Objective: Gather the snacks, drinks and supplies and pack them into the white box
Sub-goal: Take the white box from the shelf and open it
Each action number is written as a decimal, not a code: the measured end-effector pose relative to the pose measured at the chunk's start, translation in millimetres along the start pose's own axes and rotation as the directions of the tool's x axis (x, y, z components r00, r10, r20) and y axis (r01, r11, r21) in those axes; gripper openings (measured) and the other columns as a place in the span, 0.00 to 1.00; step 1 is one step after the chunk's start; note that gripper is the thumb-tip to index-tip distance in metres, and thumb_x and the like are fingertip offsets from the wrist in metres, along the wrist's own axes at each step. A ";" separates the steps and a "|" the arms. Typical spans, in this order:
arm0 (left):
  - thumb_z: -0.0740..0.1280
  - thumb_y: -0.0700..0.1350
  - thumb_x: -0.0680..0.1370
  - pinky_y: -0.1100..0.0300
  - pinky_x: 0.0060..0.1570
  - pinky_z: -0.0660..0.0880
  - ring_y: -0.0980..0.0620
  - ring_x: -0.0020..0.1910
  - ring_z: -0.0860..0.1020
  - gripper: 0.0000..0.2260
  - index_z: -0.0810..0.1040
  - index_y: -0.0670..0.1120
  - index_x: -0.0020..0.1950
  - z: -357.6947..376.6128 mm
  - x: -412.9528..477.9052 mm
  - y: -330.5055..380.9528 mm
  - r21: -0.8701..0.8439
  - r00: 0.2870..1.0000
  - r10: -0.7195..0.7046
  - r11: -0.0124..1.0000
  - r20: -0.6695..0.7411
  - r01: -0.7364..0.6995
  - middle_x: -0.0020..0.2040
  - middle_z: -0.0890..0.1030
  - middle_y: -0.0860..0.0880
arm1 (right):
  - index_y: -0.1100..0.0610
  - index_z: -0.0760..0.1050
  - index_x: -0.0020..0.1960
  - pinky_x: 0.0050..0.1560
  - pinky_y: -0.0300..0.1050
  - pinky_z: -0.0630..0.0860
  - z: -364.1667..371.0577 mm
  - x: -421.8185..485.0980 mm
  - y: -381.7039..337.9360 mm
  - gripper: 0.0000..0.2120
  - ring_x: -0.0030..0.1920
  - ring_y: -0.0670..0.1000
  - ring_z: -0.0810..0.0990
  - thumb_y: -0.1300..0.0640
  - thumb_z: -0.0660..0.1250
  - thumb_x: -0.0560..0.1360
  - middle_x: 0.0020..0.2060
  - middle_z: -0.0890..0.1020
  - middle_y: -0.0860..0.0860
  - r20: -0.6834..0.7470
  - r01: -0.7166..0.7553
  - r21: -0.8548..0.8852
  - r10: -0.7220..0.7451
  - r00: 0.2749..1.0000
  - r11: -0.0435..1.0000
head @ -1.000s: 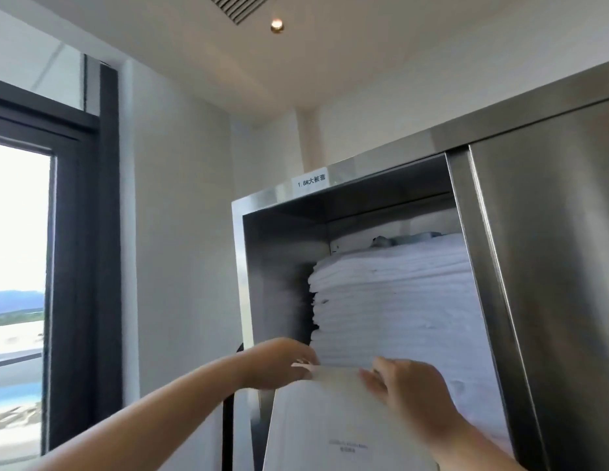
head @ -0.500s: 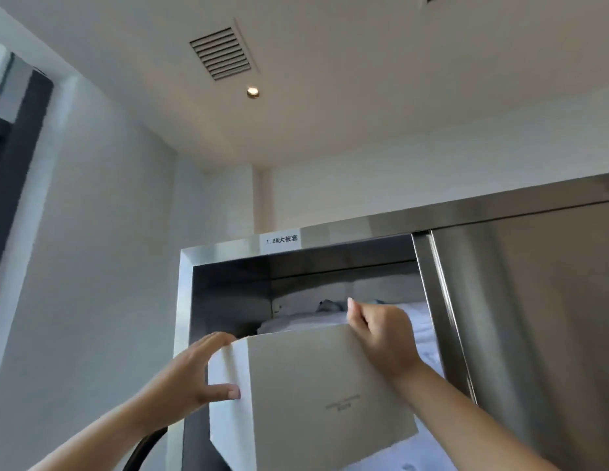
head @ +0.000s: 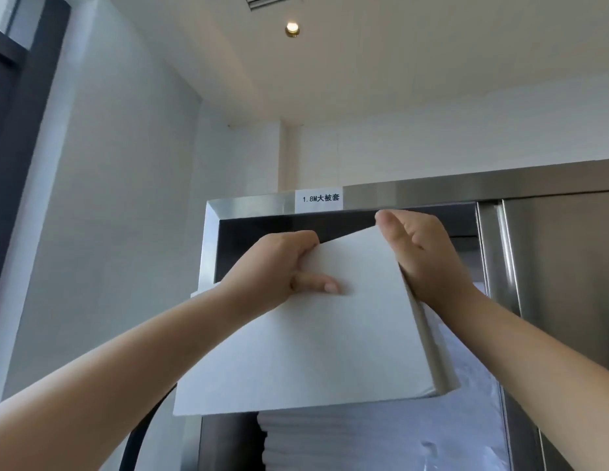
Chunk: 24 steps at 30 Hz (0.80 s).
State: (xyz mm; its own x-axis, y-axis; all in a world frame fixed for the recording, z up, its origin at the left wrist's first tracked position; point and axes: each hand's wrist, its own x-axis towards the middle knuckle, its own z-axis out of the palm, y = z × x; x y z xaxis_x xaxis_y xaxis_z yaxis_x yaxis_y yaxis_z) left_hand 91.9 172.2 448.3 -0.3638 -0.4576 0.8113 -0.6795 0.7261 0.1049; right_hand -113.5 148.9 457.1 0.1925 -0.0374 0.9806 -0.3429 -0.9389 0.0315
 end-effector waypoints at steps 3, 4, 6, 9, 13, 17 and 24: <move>0.68 0.55 0.68 0.60 0.31 0.64 0.54 0.33 0.77 0.15 0.64 0.49 0.34 3.5 1.5 7.7 0.227 0.999 0.037 0.973 -0.019 -0.031 0.32 0.73 0.53 | 0.55 0.61 0.30 0.25 0.39 0.56 -5.6 5.2 -16.6 0.26 0.23 0.46 0.60 0.34 0.58 0.72 0.20 0.62 0.47 0.199 -0.055 -0.222 0.100 0.975 0.973; 0.68 0.58 0.67 0.60 0.31 0.64 0.54 0.32 0.73 0.17 0.63 0.50 0.33 6.5 3.0 9.4 0.309 0.997 0.071 0.949 -0.032 -0.058 0.32 0.71 0.53 | 0.54 0.65 0.30 0.25 0.38 0.58 -3.2 5.3 -18.4 0.25 0.23 0.46 0.64 0.34 0.59 0.71 0.20 0.66 0.47 0.237 -0.051 -0.391 0.154 0.959 0.919; 0.66 0.57 0.68 0.58 0.33 0.64 0.52 0.34 0.70 0.16 0.63 0.48 0.36 13.1 7.4 11.0 0.447 0.991 0.134 0.888 -0.022 -0.110 0.34 0.70 0.53 | 0.54 0.66 0.31 0.26 0.43 0.59 9.8 1.6 -18.5 0.23 0.27 0.49 0.69 0.37 0.58 0.74 0.23 0.69 0.47 0.201 0.055 -0.691 0.119 0.972 0.721; 0.68 0.58 0.70 0.58 0.34 0.60 0.52 0.37 0.69 0.17 0.65 0.47 0.39 18.3 10.1 7.8 0.519 0.988 0.155 0.846 -0.018 -0.123 0.34 0.68 0.55 | 0.54 0.62 0.32 0.27 0.44 0.55 28.5 -12.1 -15.8 0.19 0.28 0.54 0.65 0.45 0.53 0.78 0.25 0.66 0.47 0.220 0.190 -0.759 -0.029 0.975 0.622; 0.62 0.68 0.68 0.58 0.30 0.60 0.54 0.36 0.68 0.21 0.66 0.51 0.40 27.0 -6.5 -6.0 0.555 0.985 0.148 0.829 -0.092 -0.072 0.33 0.68 0.56 | 0.55 0.58 0.28 0.25 0.41 0.50 36.4 -27.3 1.0 0.21 0.23 0.57 0.59 0.50 0.52 0.78 0.21 0.60 0.49 0.086 0.144 -0.686 -0.117 0.989 0.713; 0.54 0.74 0.65 0.65 0.26 0.57 0.53 0.30 0.66 0.24 0.63 0.54 0.38 26.6 -56.7 -41.4 0.572 0.988 0.123 0.819 -0.094 -0.047 0.28 0.64 0.59 | 0.55 0.52 0.27 0.27 0.40 0.48 36.9 -48.7 18.0 0.21 0.22 0.57 0.56 0.54 0.53 0.78 0.21 0.55 0.50 0.023 0.098 -0.676 -0.112 0.993 0.730; 0.51 0.76 0.62 0.65 0.22 0.58 0.60 0.23 0.62 0.25 0.60 0.55 0.35 29.8 -126.9 -97.5 0.486 1.000 0.009 0.874 0.028 -0.022 0.24 0.62 0.57 | 0.56 0.57 0.26 0.27 0.39 0.50 25.2 -103.5 15.1 0.23 0.21 0.55 0.57 0.52 0.56 0.78 0.20 0.57 0.51 0.099 0.137 -0.723 -0.096 0.990 0.677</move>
State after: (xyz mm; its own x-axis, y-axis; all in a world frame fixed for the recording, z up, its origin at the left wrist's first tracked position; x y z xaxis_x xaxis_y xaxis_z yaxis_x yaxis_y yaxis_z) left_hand 185.4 144.3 318.0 -0.3882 -0.4651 0.7956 -0.8952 0.3954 -0.2056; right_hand -115.5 130.1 351.2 0.3143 0.0189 0.9491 -0.8702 -0.3939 0.2960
